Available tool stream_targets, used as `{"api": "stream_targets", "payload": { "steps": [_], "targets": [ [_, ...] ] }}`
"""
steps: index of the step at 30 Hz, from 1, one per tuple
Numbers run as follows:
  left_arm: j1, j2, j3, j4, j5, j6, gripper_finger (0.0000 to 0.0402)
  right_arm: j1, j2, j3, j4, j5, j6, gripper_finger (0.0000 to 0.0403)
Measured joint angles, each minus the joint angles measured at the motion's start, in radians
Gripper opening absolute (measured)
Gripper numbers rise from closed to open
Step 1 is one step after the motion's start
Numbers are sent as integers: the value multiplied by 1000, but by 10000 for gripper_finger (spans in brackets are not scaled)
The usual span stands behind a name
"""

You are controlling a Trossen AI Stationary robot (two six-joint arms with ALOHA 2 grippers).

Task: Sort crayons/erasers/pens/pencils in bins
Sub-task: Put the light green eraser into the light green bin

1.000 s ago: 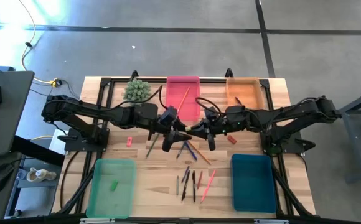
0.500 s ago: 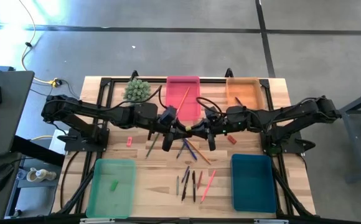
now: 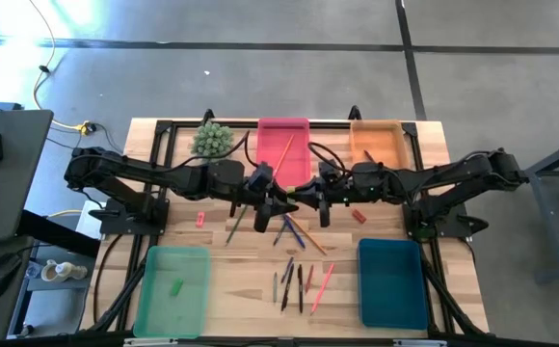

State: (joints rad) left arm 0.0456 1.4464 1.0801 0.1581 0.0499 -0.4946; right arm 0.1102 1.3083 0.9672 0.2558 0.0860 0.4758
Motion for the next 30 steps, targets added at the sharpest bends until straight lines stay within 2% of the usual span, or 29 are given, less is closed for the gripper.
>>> {"api": "stream_targets", "payload": {
  "steps": [7,17,20,25,30],
  "targets": [
    [7,0,0,-2,-13,0,109,0,0,0,-7,-8,-3,3],
    [7,0,0,-17,-13,16,13,0,0,0,-11,-14,-5,3],
    [7,-1,1,-29,-15,16,9,1,0,0,-12,-14,-8,6],
    [7,-1,1,-35,-19,11,11,0,1,0,-13,-13,-13,27],
    [6,-1,1,-69,-39,8,5,1,1,0,-24,-27,-9,82]
  ]
}}
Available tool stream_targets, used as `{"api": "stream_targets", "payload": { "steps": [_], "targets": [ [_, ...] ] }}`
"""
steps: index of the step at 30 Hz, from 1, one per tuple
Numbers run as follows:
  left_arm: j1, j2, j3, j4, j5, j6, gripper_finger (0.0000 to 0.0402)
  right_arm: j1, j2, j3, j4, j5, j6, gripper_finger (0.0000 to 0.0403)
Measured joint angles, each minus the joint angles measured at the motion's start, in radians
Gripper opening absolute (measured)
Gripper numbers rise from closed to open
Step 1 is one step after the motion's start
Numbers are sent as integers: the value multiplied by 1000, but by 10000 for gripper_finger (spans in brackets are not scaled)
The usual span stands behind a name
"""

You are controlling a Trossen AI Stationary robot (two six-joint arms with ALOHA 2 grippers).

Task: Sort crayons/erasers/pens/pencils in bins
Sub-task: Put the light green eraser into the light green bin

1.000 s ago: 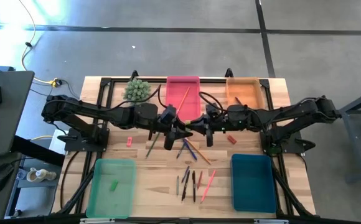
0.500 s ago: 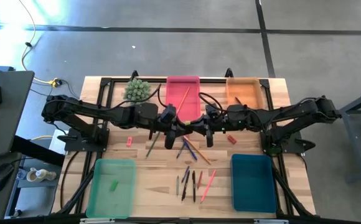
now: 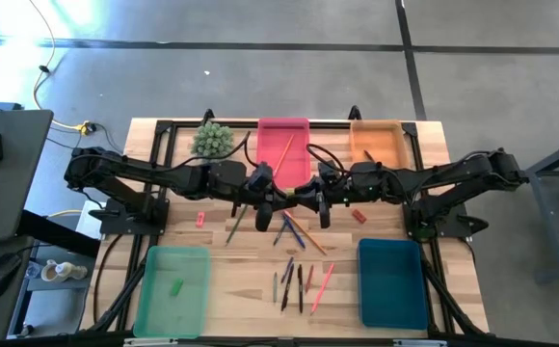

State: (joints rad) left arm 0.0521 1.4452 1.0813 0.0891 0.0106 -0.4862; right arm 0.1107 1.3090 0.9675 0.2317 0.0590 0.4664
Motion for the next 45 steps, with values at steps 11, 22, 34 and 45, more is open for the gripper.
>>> {"api": "stream_targets", "payload": {
  "steps": [11,22,34,45],
  "targets": [
    [-15,-4,0,-269,-117,-47,4,-33,-42,3,-153,-7,-3,187],
    [-132,-36,84,-777,-220,-218,4,-73,-68,2,-490,-6,-3,194],
    [-387,-60,96,-1170,-220,-668,4,-78,-68,2,-611,-4,-3,194],
    [-644,-58,-37,-1197,-135,-1190,4,-103,-68,2,-616,-6,-39,194]
  ]
}}
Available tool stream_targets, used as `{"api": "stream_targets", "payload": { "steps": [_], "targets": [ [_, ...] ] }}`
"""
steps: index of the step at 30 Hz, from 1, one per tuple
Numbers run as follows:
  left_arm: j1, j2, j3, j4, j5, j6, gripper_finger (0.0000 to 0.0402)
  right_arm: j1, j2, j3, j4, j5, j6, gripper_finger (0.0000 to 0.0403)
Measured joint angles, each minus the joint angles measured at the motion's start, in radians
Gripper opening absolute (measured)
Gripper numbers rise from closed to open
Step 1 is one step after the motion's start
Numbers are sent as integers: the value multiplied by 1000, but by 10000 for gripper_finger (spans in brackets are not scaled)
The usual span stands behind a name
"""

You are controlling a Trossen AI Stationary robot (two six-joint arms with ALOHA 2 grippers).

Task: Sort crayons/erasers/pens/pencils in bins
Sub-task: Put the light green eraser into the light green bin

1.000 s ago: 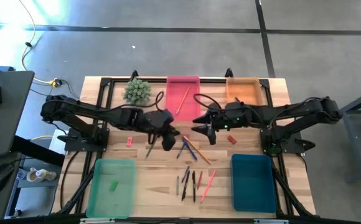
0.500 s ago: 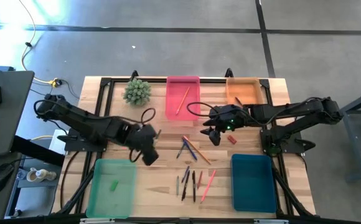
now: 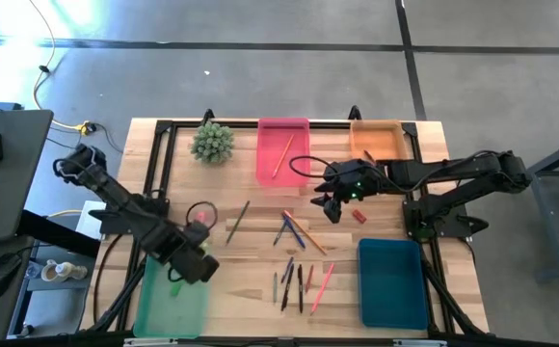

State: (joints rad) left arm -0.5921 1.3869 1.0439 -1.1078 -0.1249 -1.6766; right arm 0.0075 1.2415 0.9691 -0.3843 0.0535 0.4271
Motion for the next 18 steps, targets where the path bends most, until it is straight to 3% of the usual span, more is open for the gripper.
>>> {"api": "stream_targets", "payload": {
  "steps": [7,18],
  "targets": [
    [-114,0,-85,24,75,-232,4,-9,0,0,0,-2,-28,194],
    [-156,1,-204,204,155,-340,21,-7,0,-1,0,24,-9,194]
  ]
}}
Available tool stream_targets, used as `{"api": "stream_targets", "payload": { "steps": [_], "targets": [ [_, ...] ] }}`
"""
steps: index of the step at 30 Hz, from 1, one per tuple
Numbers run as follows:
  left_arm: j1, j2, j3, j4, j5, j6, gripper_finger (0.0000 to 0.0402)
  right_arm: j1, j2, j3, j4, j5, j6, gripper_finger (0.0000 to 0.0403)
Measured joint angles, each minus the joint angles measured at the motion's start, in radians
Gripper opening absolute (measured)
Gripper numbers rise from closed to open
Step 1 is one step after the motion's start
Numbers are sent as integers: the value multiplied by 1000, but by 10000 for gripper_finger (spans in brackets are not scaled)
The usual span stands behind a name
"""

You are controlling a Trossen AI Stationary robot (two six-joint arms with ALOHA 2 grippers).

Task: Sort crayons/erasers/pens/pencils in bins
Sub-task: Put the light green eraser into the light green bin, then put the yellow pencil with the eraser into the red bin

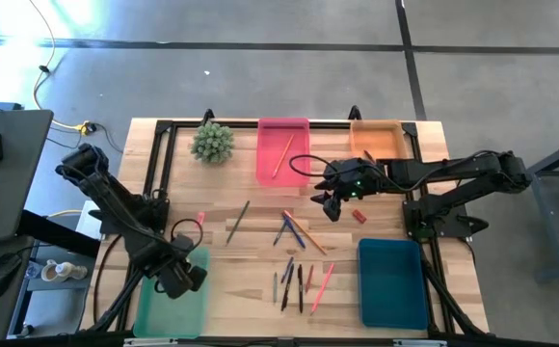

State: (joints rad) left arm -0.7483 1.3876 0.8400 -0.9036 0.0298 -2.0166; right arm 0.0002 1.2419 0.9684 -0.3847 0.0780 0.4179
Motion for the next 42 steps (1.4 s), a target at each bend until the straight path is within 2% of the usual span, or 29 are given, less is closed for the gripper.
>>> {"api": "stream_targets", "payload": {
  "steps": [12,22,25,33,38,42],
  "targets": [
    [1,0,-11,21,46,-4,68,0,1,0,-59,0,0,194],
    [4,0,-11,18,48,-7,161,1,1,0,-63,-3,-25,194],
    [9,-10,-3,18,45,11,175,3,1,0,-63,-4,-61,194],
    [51,-119,56,10,-198,171,169,32,20,51,-108,28,-53,194],
    [152,-224,56,-26,-346,356,168,27,85,145,-231,41,-12,194],
    [259,-299,56,-44,-414,534,168,28,159,222,-372,41,67,194]
  ]
}}
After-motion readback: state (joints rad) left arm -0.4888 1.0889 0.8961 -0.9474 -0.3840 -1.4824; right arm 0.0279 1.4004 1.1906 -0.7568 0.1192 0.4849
